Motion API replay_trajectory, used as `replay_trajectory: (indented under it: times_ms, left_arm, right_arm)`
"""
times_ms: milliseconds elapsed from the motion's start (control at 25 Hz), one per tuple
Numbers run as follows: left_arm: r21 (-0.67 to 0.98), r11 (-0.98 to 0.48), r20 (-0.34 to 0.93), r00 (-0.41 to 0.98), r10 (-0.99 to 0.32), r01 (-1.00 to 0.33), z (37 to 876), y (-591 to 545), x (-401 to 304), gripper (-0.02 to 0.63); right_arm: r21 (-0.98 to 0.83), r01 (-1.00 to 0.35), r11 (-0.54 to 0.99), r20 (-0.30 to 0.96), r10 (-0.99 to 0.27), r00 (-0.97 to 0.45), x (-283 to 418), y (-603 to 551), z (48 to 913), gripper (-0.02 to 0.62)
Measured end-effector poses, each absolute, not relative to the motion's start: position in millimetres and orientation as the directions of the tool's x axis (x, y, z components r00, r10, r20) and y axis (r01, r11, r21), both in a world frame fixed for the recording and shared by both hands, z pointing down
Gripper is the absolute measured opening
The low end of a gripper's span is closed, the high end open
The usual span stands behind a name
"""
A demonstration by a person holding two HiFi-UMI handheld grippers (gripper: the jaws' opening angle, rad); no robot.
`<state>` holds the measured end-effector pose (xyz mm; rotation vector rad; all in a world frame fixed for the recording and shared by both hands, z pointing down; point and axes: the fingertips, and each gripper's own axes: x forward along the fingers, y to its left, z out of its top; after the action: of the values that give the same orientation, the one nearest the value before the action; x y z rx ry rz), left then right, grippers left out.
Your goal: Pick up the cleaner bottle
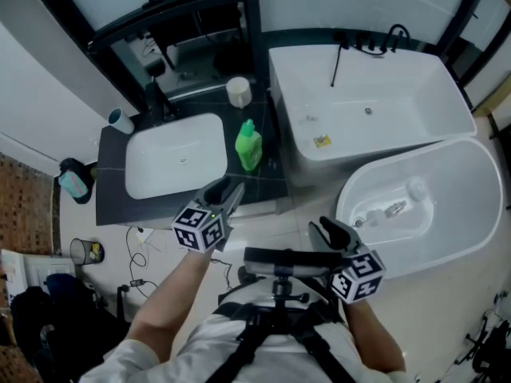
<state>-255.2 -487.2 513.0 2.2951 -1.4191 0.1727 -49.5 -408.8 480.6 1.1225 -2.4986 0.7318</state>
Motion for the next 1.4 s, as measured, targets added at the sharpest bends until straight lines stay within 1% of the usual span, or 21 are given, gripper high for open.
replay_trajectory:
  times_ms: [1000, 1160, 1400]
  left_arm:
    - [0.236, -0.362, 0.391, 0.429, -0.814, -0.902, 542, -536, -256, 0.160]
    - [0.221, -0.344, 0.394, 0.406, -0.824, -0.912, 543, -542, -259, 0.181]
    - [0.205, -0.335, 0.399, 0.391, -0.829, -0.920, 546, -547, -260, 0.189]
  right_arm:
    - [-0.332, -0.774, 0.539, 0.497, -0.597, -0.629, -33, -416, 490, 0.126]
    - [-0.333, -0.775, 0.538, 0.501, -0.595, -0.629, -32, -420, 490, 0.126]
    - [-0.330, -0.774, 0.540, 0.513, -0.586, -0.627, -29, -421, 495, 0.126]
